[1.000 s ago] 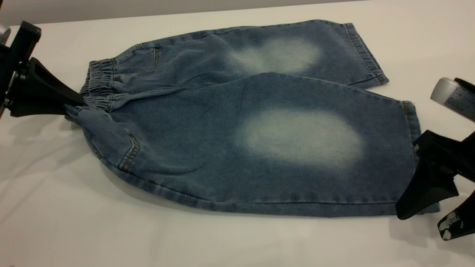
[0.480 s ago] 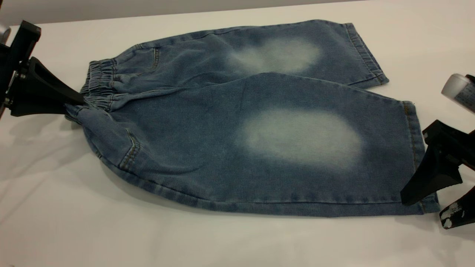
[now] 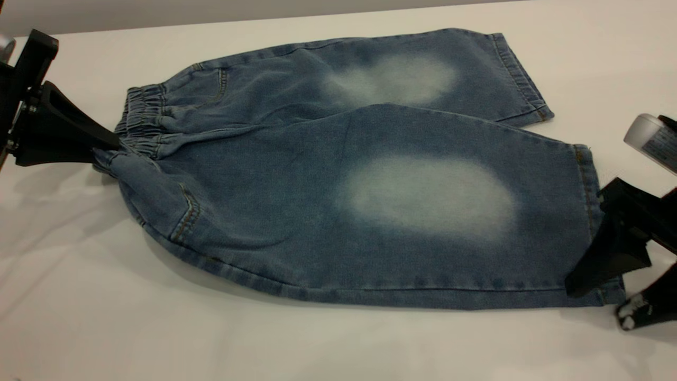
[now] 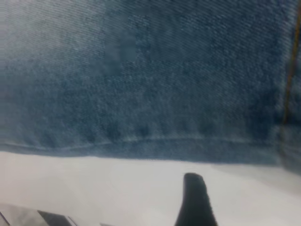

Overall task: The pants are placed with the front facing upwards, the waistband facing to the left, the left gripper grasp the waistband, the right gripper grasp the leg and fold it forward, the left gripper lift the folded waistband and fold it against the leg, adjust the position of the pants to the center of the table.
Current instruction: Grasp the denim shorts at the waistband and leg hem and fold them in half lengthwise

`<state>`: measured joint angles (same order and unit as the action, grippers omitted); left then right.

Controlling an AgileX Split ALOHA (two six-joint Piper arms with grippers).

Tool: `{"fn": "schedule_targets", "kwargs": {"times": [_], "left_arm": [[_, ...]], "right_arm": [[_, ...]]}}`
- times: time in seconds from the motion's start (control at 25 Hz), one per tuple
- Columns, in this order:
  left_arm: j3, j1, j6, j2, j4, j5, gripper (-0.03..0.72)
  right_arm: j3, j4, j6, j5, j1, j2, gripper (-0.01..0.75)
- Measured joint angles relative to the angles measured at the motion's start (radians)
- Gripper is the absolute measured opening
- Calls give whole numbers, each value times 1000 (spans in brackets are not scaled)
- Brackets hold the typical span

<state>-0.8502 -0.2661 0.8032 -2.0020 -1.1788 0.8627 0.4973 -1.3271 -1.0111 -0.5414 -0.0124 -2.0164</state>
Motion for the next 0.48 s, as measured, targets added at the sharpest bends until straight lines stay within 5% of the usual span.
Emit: {"fn": "schedule_targets", "kwargs": {"times": [0.48], "left_arm": [[0, 0, 0, 0, 0, 3, 109]], "right_arm": [[0, -266, -275, 23, 1, -11, 395]]}}
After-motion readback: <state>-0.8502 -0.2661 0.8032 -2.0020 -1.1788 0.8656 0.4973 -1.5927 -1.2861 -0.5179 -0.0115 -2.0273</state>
